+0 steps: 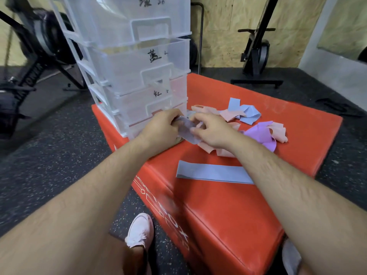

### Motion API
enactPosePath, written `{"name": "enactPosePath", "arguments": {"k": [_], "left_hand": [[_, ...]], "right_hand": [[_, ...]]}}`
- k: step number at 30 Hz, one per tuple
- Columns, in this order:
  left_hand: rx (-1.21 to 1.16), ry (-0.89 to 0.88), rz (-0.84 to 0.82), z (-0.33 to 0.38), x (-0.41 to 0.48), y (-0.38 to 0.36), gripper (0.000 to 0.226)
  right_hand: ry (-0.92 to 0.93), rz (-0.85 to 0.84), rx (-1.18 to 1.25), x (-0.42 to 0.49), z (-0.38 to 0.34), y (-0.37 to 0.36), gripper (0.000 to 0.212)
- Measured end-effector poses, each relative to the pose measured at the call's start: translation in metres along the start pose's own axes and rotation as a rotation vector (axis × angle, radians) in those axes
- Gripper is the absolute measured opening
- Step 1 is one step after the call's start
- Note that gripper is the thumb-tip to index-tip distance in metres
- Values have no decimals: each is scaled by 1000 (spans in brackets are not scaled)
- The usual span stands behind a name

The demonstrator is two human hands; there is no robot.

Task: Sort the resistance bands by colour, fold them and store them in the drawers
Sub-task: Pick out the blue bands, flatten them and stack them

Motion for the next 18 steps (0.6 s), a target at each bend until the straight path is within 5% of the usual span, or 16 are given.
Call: {"name": "enactPosePath", "arguments": {"k": [7,18], "left_hand": [[-133,83,113,-19,0,25,13],[-352,163,369,-28,-2,60,12]], "right_hand": [[-109,-91,-115,10,33,-18,8],[-262,11,-330,13,79,-2,4]]}}
Point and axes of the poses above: each hand's wrist, its own x-axis towards the middle knuckle, its own y-axis out of the back of the hand, z = x × y, the point moved 9 cm from there along x, towards the middle knuckle, and after that the axes turned 9 degrees about -x, right-handed, at the moved point
